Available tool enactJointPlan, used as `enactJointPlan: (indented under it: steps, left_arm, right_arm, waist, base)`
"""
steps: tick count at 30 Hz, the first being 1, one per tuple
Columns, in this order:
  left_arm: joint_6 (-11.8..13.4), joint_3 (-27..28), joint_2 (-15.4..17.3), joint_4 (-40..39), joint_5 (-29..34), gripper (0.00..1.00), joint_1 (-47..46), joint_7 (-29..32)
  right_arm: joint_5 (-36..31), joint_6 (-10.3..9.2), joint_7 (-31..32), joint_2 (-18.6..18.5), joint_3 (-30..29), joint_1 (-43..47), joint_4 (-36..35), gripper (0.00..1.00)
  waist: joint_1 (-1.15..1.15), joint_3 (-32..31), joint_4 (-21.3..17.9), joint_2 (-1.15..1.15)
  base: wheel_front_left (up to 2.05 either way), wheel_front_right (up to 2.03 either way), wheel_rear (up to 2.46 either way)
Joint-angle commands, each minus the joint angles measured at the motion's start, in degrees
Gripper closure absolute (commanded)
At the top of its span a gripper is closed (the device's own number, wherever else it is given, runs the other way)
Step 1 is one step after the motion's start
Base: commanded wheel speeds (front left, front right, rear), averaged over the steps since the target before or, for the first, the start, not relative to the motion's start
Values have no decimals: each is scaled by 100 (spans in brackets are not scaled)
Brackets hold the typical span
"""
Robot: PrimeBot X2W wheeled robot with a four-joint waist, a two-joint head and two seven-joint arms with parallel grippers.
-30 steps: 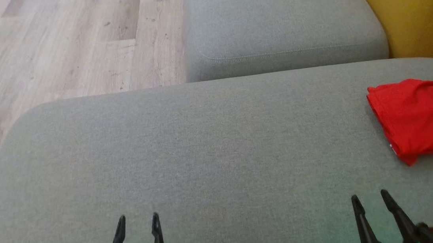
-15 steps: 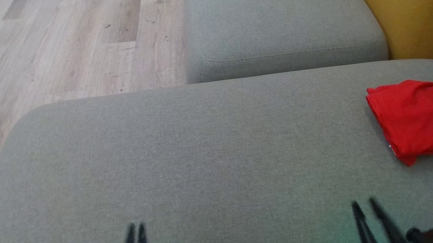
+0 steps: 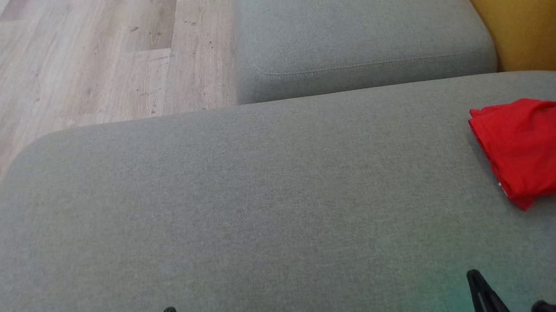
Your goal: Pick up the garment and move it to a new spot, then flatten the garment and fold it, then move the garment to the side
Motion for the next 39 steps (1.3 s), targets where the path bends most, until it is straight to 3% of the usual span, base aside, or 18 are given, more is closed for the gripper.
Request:
enactJointPlan:
  steps: [1,39]
  left_arm:
    - [-30,96,39,-149,-164,100,-305,31]
    - [-447,574,130,112,-2936,100,-991,565]
  right_arm:
    - [171,-1,28,-53,-42,-293,-141,100]
    - [2872,-2,584,-142,-292,-1016,-33,100]
  waist:
    - [0,8,-5,0]
    - [0,251,-139,0]
  base:
    - [0,0,0]
    - [0,0,0]
